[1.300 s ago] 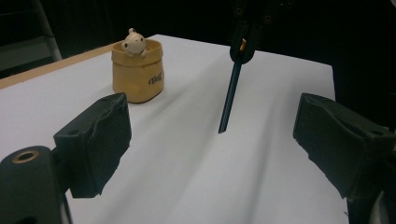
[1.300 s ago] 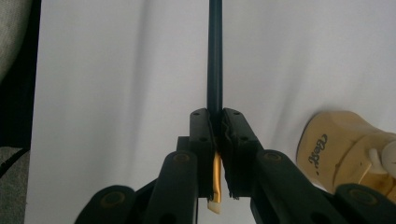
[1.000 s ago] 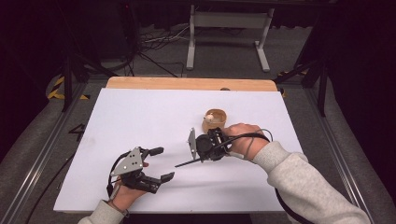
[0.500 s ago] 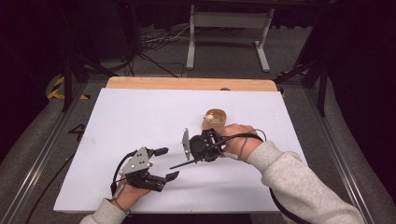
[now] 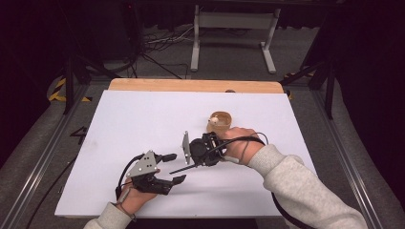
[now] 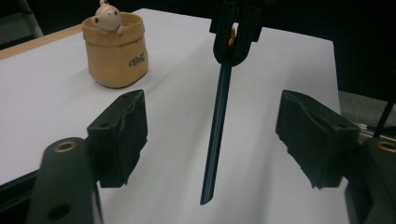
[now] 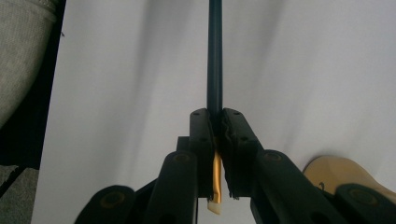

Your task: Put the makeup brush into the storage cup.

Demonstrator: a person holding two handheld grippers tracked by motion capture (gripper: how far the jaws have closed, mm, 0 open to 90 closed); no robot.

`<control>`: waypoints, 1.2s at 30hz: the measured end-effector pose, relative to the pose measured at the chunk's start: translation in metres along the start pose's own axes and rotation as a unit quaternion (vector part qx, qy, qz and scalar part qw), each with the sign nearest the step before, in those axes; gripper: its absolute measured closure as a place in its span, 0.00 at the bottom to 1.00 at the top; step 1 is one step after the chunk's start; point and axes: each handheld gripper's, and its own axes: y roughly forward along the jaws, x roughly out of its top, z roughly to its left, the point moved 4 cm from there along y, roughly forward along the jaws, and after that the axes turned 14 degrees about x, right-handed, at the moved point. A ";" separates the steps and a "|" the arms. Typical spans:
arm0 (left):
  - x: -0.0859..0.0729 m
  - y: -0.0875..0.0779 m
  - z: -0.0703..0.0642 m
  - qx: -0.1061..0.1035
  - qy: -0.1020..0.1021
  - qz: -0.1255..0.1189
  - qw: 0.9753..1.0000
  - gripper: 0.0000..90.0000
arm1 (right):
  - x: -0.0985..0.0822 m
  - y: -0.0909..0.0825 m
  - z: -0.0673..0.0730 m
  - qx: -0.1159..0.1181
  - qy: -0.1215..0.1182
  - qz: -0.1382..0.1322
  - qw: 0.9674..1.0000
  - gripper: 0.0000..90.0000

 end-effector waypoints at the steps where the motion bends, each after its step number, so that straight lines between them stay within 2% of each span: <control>1: 0.000 0.000 0.000 0.000 0.001 0.001 1.000 0.32 | 0.000 0.000 0.000 0.000 0.000 0.001 1.000 0.93; 7: -0.001 0.001 -0.002 -0.012 0.008 0.009 1.000 0.43 | 0.003 0.002 -0.001 0.005 -0.004 0.006 1.000 0.93; 11: -0.001 0.002 -0.003 -0.014 0.005 0.014 1.000 0.50 | 0.004 0.003 -0.001 0.006 -0.003 0.003 1.000 0.93; 19: -0.002 0.008 -0.006 -0.026 0.020 0.031 0.999 0.57 | 0.007 0.005 -0.001 0.007 -0.007 0.003 1.000 0.93; 23: -0.004 0.009 -0.006 -0.023 0.021 0.041 0.999 0.63 | 0.009 0.005 -0.002 0.007 -0.008 0.003 1.000 0.93; 26: -0.004 0.009 -0.006 -0.022 0.028 0.049 0.998 0.68 | 0.010 0.006 -0.002 0.008 -0.008 0.003 1.000 0.93; 30: -0.005 0.011 -0.007 -0.019 0.032 0.058 0.998 0.80 | 0.011 0.005 -0.002 0.009 -0.010 0.004 1.000 0.93; 33: -0.006 0.011 -0.008 -0.009 0.042 0.068 0.997 0.86 | 0.012 0.006 -0.002 0.011 -0.013 0.007 1.000 0.93; 36: -0.007 0.012 -0.008 -0.007 0.046 0.072 0.996 0.90 | 0.013 0.007 -0.001 0.013 -0.015 0.010 1.000 0.93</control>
